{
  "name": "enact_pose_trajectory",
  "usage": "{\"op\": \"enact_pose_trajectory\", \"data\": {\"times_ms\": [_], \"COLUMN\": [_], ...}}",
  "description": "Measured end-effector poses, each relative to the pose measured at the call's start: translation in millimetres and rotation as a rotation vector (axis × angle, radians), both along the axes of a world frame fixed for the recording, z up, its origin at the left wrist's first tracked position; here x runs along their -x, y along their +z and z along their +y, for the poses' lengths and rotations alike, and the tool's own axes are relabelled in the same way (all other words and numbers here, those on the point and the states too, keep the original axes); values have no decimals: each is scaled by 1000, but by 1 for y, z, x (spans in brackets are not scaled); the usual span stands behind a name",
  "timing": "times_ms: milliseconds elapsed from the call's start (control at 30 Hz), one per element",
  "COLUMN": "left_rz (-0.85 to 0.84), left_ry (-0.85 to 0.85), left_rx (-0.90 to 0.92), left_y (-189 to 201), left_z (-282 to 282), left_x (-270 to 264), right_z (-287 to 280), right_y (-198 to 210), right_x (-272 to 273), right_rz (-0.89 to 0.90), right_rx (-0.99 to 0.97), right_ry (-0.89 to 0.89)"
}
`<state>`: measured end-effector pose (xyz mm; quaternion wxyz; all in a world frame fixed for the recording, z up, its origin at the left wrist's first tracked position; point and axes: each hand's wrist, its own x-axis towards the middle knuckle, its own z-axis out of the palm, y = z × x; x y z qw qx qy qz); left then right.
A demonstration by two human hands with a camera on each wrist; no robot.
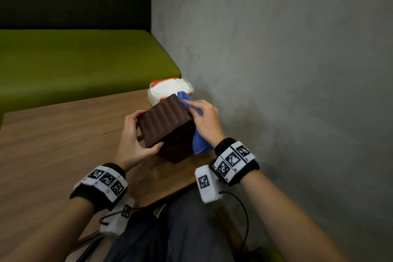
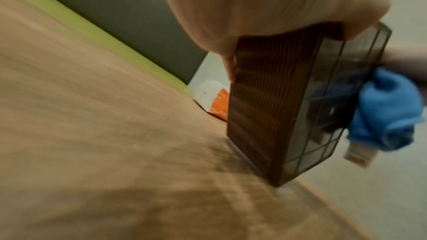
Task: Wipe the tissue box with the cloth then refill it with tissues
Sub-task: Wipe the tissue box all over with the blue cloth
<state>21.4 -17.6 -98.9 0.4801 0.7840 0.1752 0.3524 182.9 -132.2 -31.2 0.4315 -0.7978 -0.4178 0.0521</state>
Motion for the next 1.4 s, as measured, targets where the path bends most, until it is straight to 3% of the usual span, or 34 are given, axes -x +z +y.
{"op": "enact_pose_trajectory", "data": {"times_ms": [100, 200, 333, 467, 633, 767, 833, 967, 1033, 1133, 1233, 1400], "left_rz": [176, 414, 413, 429, 484, 579, 576, 423, 391, 383, 372, 339], "left_ry": [-42, -124, -157, -233, -182, -162, -130, -93, -86, -89, -82, -107], "left_rx": [-155, -178, -56, -262, -328, -380, -329, -224, -229, -243, -265, -254], "left_y": [-4, 9, 23, 19, 8, 11, 14, 14, 10, 14, 14, 8], "left_z": [14, 30, 25, 16, 10, 8, -1, 3, 11, 11, 10, 23], "left_x": [5, 11, -5, -9, -10, -15, -22, -16, -9, -7, -13, -2], "right_z": [0, 4, 14, 18, 12, 5, 19, 31, 17, 6, 22, 19], "right_y": [3, -5, -27, -27, -26, -20, -15, -19, -21, -23, -24, -30], "right_x": [6, 24, 53, 53, 54, 9, 14, 58, 45, -1, -1, 53], "right_rz": [10, -113, -229, -224, -392, -396, -384, -430, -448, -438, -392, -425], "right_rx": [-31, 28, 94, 59, 257, 453, 451, 353, 335, 433, 356, 238], "right_ry": [78, 166, 144, 96, 186, -101, -158, 154, 206, 20, -71, 237]}}
